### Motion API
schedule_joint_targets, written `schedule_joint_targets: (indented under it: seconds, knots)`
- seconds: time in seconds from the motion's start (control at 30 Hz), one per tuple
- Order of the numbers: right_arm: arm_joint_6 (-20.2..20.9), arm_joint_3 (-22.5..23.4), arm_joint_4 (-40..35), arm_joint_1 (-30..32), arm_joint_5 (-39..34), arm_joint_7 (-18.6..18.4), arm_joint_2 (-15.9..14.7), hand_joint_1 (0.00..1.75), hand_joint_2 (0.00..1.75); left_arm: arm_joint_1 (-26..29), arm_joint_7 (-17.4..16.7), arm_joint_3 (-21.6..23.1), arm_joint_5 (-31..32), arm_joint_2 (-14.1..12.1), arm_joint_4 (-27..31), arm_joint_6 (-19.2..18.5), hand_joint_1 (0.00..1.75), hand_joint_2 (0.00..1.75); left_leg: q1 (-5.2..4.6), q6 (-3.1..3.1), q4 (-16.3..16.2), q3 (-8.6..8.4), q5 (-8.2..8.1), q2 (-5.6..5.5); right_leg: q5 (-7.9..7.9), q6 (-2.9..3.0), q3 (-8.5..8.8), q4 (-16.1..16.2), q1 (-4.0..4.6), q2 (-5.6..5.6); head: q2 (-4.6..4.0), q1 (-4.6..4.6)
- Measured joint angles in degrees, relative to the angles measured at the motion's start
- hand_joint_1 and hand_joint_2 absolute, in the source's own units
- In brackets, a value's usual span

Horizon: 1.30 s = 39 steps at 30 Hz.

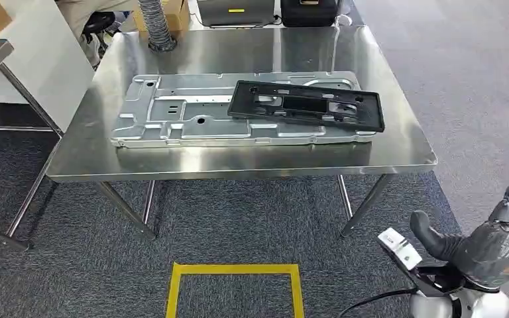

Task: Take the parts from the cabinet and place them on the table.

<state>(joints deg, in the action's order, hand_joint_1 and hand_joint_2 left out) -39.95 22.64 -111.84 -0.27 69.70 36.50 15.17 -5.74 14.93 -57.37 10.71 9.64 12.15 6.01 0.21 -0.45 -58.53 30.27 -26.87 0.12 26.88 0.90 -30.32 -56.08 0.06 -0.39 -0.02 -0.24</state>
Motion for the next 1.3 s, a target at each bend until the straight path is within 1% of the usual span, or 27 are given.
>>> schedule_joint_targets:
  seconds: [0.03, 0.07, 0.13, 0.17, 0.23, 0.3, 0.33, 0.37, 0.4, 0.43, 0.47, 0.5, 0.53, 0.67, 0.7, 0.77, 0.8, 0.87, 0.9, 0.93, 1.0, 1.03, 1.07, 1.13, 1.17, 1.23, 1.3]
  knots:
    - [0.00, 0.02, 1.42, 0.23, -0.22, -0.94, 0.00, 0.00, 0.00, -0.05, 0.04, 0.09, -0.07, -0.11, 0.00, 0.07, 0.00, 0.00, -0.38, 0.28, 1.56, -0.99, -1.02, 0.00, -0.07, -0.31, -0.23, -0.03, 0.27, 0.00, -0.02, 0.07]
    - [0.00, 0.02, 2.72, 0.27, -0.22, -1.33, -0.02, 0.00, 0.00, -0.05, 0.09, 0.11, -0.24, -0.11, 0.00, 0.09, 0.00, 0.00, -0.47, 0.48, 1.44, -0.65, -0.37, 0.00, -0.25, -0.65, -0.32, -0.05, 0.16, 0.03, 0.00, 0.00]
    - [0.00, 0.09, 4.99, 0.27, -0.24, -2.83, -0.02, 0.00, 0.00, -0.05, 0.13, 0.15, -0.05, -0.11, 0.00, 0.11, 0.00, 0.00, -0.57, 0.95, 1.73, -0.35, -0.49, -0.01, -0.51, -1.19, -0.47, 0.00, 0.10, 0.04, 0.00, 0.02]
    - [0.09, 0.00, 5.99, 0.32, -0.48, -4.40, -0.11, 0.00, 0.00, -0.08, 0.13, 0.13, 0.20, -0.13, 0.00, 0.15, 0.00, 0.00, -0.09, 1.50, 2.30, -0.35, -0.13, -0.05, -0.62, -1.53, -0.45, 0.07, 0.37, 0.05, -0.02, -0.04]
    - [0.46, -0.35, 7.82, 0.59, -1.20, -8.13, -0.96, 0.00, 0.00, -0.20, 0.07, 0.13, 0.13, -0.11, 0.02, 0.24, 0.00, 0.00, 0.21, 2.30, 2.96, -0.39, 0.53, 0.06, 1.25, -2.12, -1.34, -1.95, 0.18, 0.27, -0.02, 0.29]
    - [0.29, -0.24, 12.35, 0.56, -2.58, -8.59, -1.37, 0.00, 0.00, -0.21, 0.02, 0.13, -0.02, -0.09, 0.00, 0.35, 0.00, 0.00, 0.10, 2.51, 2.94, 0.09, 0.75, 0.10, 6.28, -2.78, -5.88, -11.37, -0.28, 0.31, 0.00, 0.35]
    - [0.26, 0.09, 14.52, 0.72, -3.02, -8.57, -1.55, 0.00, 0.00, -0.18, 0.02, 0.13, -0.09, -0.09, 0.00, 0.35, 0.00, 0.00, 0.05, 2.53, 2.89, 0.32, 0.81, 0.11, 7.98, -2.98, -8.06, -15.98, -0.45, 0.31, -0.02, 0.35]
    - [0.24, 0.42, 16.09, 0.84, -3.35, -8.54, -1.64, 0.00, 0.00, -0.14, 0.04, 0.13, -0.15, -0.09, 0.00, 0.35, 0.00, 0.00, 0.03, 2.50, 2.76, 0.49, 0.88, 0.11, 8.31, -3.09, -9.17, -18.31, -0.54, 0.30, 0.00, 0.35]
    - [0.24, 0.92, 18.23, 0.92, -3.83, -8.37, -1.75, 0.00, 0.00, -0.11, 0.07, 0.13, -0.20, -0.09, 0.00, 0.35, 0.00, 0.00, 0.00, 2.47, 2.61, 0.60, 0.89, 0.10, 7.10, -3.16, -8.77, -17.63, -0.65, 0.30, 0.00, 0.37]
    - [0.22, 1.42, 20.29, 0.91, -4.80, -7.76, -1.75, 0.00, 0.00, -0.09, 0.20, 0.13, -0.20, -0.07, 0.00, 0.35, 0.00, 0.00, 0.00, 2.45, 2.50, 0.61, 0.88, 0.07, 4.93, -3.08, -7.03, -14.29, -0.75, 0.30, 0.00, 0.37]
    - [0.20, 2.16, 22.26, 0.87, -5.74, -7.10, -1.81, 0.00, 0.00, -0.10, 0.50, 0.13, -0.20, -0.07, 0.00, 0.33, 0.00, 0.00, -0.03, 2.38, 2.38, 0.57, 0.83, 0.01, 1.96, -2.86, -4.00, -8.40, -0.77, 0.29, 0.00, 0.35]
    - [0.20, 2.73, 23.72, 0.84, -6.30, -6.75, -1.86, 0.00, 0.00, -0.12, 0.66, 0.13, -0.20, -0.04, 0.00, 0.31, 0.00, 0.00, -0.05, 2.30, 2.28, 0.54, 0.79, -0.05, 0.03, -2.60, -1.68, -3.83, -0.76, 0.29, 0.00, 0.39]
    - [0.20, 3.48, 25.64, 0.70, -6.97, -6.60, -1.99, 0.00, 0.00, -0.10, 0.83, 0.13, -0.20, 0.04, 0.00, 0.26, 0.00, 0.00, -0.08, 2.04, 2.28, 0.63, 0.81, -0.06, 0.32, -2.08, 0.22, 0.03, -0.61, 0.28, -0.02, 0.33]
    - [0.15, 6.60, 36.63, -0.60, -11.64, -7.26, -3.32, 0.00, 0.00, -0.14, 1.49, 0.13, -0.15, 0.22, 0.00, 0.35, 0.00, 0.00, -0.09, 0.72, 2.43, 0.82, 1.10, -0.07, -0.26, -1.39, -0.29, 0.27, 0.00, 0.40, 0.00, 0.37]
    - [0.15, 7.30, 39.44, -1.32, -12.99, -6.73, -3.72, 0.00, 0.00, -0.17, 1.68, 0.13, 0.02, 0.22, 0.00, 0.46, 0.00, 0.00, -0.35, 0.36, 2.21, 0.90, 0.85, -0.06, -0.67, -0.89, -0.07, 0.91, -0.54, 0.40, 0.00, 0.26]
    - [0.17, 9.10, 46.26, -3.13, -16.75, -4.87, -4.68, 0.00, 0.00, -0.19, 1.99, 0.13, 0.18, 0.22, 0.00, 0.90, 0.00, 0.00, -0.12, 0.07, -2.33, 2.79, -2.54, -0.13, -0.94, -0.43, -0.07, 1.21, -0.72, 0.20, 0.00, 0.13]
    - [0.31, 10.36, 51.09, -3.85, -19.53, -3.49, -5.55, 0.00, 0.00, -0.14, 2.05, 0.15, 0.26, 0.24, 0.00, 1.22, 0.00, 0.00, 0.02, -0.11, -7.86, 5.26, -5.39, -0.12, -0.95, -0.40, -0.17, 1.16, -0.68, 0.14, -0.02, 0.09]
    - [3.57, 12.27, 58.52, -5.07, -25.40, -1.38, -6.68, 0.00, 0.00, 0.08, 2.19, 0.13, 0.50, 0.26, 0.00, 1.36, 0.00, 0.00, 0.10, -0.39, -16.44, 9.15, -8.40, -0.10, -0.96, -0.39, -0.43, 0.96, -0.61, 0.11, 0.00, 0.02]
    - [5.53, 13.04, 61.30, -5.67, -27.67, -0.96, -7.15, 0.00, 0.00, 0.18, 2.23, 0.13, 0.53, 0.26, 0.00, 1.40, 0.00, 0.00, 0.10, -0.42, -16.82, 9.35, -7.73, -0.09, -0.96, -0.39, -0.51, 0.80, -0.62, 0.13, -0.02, 0.07]
    - [9.31, 14.04, 64.81, -6.29, -30.81, -1.06, -7.73, 0.00, 0.00, 0.18, 2.27, 0.13, 0.52, 0.26, 0.00, 1.53, 0.00, 0.00, 0.12, -0.32, -14.44, 8.22, -5.91, -0.08, -0.91, -0.42, -0.51, 0.68, -0.62, 0.18, 0.00, 0.00]
    - [17.94, 15.82, 70.93, -7.51, -35.31, -2.57, -8.85, 0.00, 0.00, 0.13, 2.21, 0.13, 0.59, 0.26, 0.00, 1.57, 0.00, 0.00, 0.12, 0.09, -4.20, 3.21, -0.73, -0.08, -0.76, -0.63, -0.42, 0.49, -0.62, 0.33, -0.02, 0.04]
    - [21.16, 16.50, 73.42, -7.85, -36.56, -3.19, -9.31, 0.00, 0.00, 0.06, 2.12, 0.13, 0.59, 0.24, 0.00, 1.57, 0.00, 0.00, 0.10, 0.39, 0.69, 0.95, 0.67, -0.10, -0.63, -0.85, -0.48, 0.32, -0.60, 0.35, -0.02, 0.04]
    - [22.81, 16.90, 75.00, -8.16, -37.14, -3.54, -9.55, 0.00, 1.75, -0.04, 2.01, 0.13, 0.59, 0.24, 0.00, 1.57, 0.00, 0.00, -0.22, 0.53, 1.67, 0.59, -0.01, -0.13, -0.52, -1.21, -0.72, -0.01, -0.17, 0.35, -0.02, 0.07]
    - [28.17, 18.49, 79.76, -8.91, -39.62, -7.58, -10.47, 0.00, 1.75, -0.08, 1.58, 0.15, 0.70, 0.24, 0.00, 1.57, 0.00, 0.00, -0.19, 1.03, 1.47, 0.95, 0.25, -0.21, -0.71, -1.78, -0.90, 0.02, -0.27, 0.36, 0.00, 0.11]
    - [30.97, 19.48, 82.13, -9.14, -40.67, -11.12, -10.73, 0.00, 1.75, -0.07, 1.23, 0.15, 0.81, 0.24, 0.00, 1.59, 0.00, 1.75, -0.32, 1.32, 1.47, 0.94, 0.27, -0.24, -0.84, -2.16, -0.78, 0.23, -0.30, 0.35, -0.02, 0.11]
    - [33.61, 20.80, 85.68, -9.07, -41.87, -17.06, -10.95, 0.00, 1.75, -0.19, 0.76, 0.17, 0.87, 0.39, 0.00, 1.90, 0.00, 1.75, 0.15, 2.25, 2.26, 0.72, 0.88, -0.18, 0.28, -2.82, -1.04, -0.82, -0.48, 0.39, 0.00, 0.20]
    - [34.66, 21.99, 88.46, -9.08, -42.92, -21.77, -10.99, 0.00, 1.75, -0.21, 0.68, 0.17, 0.87, 0.46, 0.00, 2.06, 0.00, 1.75, 0.15, 2.57, 2.27, 1.00, 0.98, -0.13, 4.19, -3.24, -3.95, -6.96, -0.55, 0.38, 0.00, 0.46]
